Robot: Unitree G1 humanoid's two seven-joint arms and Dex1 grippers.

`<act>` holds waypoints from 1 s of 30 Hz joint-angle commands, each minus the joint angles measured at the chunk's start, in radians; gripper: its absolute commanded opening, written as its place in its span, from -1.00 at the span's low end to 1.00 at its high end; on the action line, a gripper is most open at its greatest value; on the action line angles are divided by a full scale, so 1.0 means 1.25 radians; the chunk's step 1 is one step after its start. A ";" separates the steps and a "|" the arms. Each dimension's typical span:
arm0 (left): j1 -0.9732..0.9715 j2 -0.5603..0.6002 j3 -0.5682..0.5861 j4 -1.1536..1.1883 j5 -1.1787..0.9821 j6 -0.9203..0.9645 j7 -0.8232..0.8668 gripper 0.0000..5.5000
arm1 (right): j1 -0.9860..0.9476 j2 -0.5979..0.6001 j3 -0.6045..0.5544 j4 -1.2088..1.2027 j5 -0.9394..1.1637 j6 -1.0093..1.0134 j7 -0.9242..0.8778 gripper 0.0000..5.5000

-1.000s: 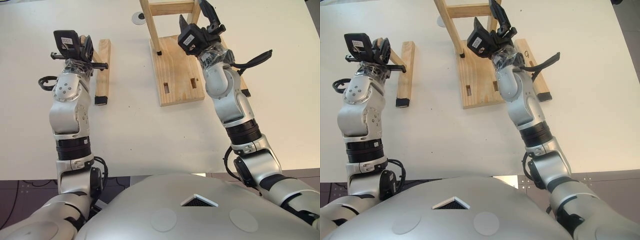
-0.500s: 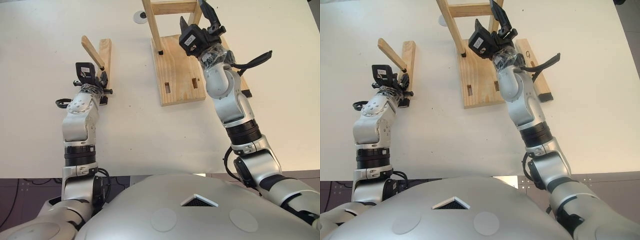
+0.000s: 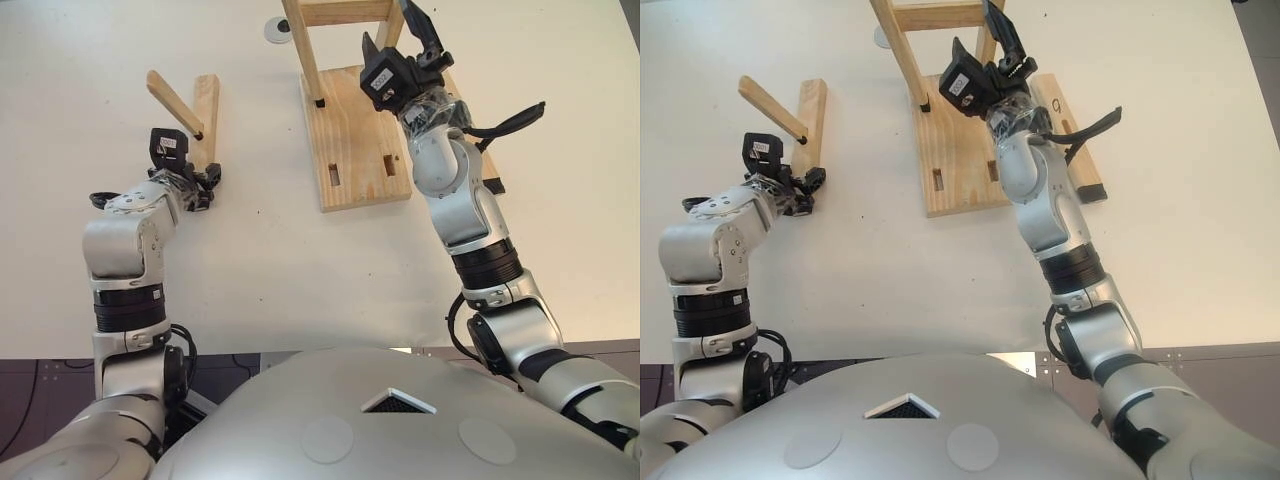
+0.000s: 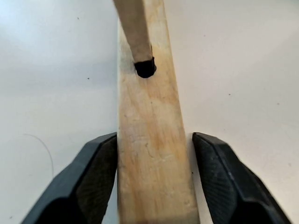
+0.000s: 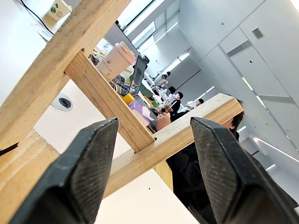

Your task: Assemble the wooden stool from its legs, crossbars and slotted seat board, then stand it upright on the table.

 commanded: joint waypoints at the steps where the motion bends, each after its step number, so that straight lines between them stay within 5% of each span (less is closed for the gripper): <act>1: 0.008 0.003 0.010 0.005 0.004 0.028 0.003 0.00 | -0.005 0.008 -0.005 0.004 0.013 0.008 0.004 0.03; 7: 0.022 0.030 0.003 -0.026 -0.026 0.086 -0.047 -0.25 | -0.004 0.010 -0.009 0.005 0.020 0.012 0.002 0.03; 12: 0.023 0.024 0.025 0.009 -0.034 0.053 -0.062 -0.26 | -0.010 0.028 -0.031 0.013 0.077 0.024 0.029 0.03; 20: -0.041 -0.008 0.162 -0.004 -0.133 -0.334 -0.175 -0.26 | -0.109 0.055 -0.219 0.031 0.507 0.152 0.301 0.03; 25: -0.122 -0.015 0.158 -0.124 -0.290 -0.314 -0.237 -0.26 | -0.222 0.005 -0.331 0.069 0.761 0.322 0.503 0.03; 30: -0.204 -0.004 0.110 -0.199 -0.451 -0.238 -0.300 -0.26 | -0.324 -0.087 -0.429 0.087 1.027 0.569 0.701 0.30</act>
